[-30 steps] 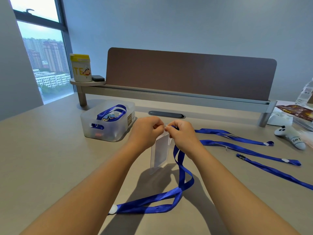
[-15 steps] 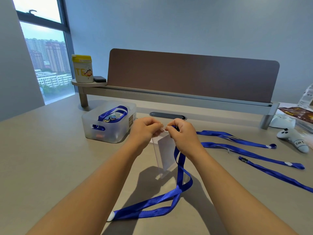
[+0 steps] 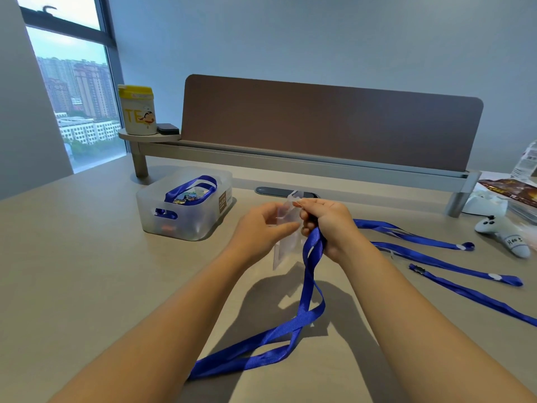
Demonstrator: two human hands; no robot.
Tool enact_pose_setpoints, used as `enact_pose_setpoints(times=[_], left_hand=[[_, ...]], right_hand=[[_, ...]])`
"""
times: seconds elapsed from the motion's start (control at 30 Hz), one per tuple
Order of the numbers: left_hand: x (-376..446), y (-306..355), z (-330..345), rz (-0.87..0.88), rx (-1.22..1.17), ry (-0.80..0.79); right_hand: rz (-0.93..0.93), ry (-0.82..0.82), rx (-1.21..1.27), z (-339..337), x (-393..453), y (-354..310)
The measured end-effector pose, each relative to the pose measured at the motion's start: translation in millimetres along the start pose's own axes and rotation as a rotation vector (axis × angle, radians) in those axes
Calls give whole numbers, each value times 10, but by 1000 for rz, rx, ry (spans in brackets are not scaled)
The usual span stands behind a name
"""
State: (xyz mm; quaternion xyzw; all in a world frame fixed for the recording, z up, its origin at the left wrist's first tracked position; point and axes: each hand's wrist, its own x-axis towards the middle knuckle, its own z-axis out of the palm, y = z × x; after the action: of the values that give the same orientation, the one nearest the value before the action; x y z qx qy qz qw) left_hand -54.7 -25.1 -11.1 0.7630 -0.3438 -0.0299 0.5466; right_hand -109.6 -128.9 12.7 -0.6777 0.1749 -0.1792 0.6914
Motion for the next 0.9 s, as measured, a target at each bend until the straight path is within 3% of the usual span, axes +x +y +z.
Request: enact_pose_setpoints(times=[0.07, 0.23, 0.6, 0.8, 0.9], left_hand=[[26, -8, 13, 22, 148, 83], [81, -38, -15, 151, 391, 282], [171, -78, -68, 252, 385, 393], [217, -106, -145, 178, 352, 416], [209, -135, -183, 148, 351, 382]], right_hand=[[19, -1, 4, -16, 15, 5], [-2, 83, -271, -25, 86, 6], [-193, 69, -842, 41, 247, 84], [-435, 334, -1047, -23, 332, 78], [-498, 366, -1133, -108, 380, -25]])
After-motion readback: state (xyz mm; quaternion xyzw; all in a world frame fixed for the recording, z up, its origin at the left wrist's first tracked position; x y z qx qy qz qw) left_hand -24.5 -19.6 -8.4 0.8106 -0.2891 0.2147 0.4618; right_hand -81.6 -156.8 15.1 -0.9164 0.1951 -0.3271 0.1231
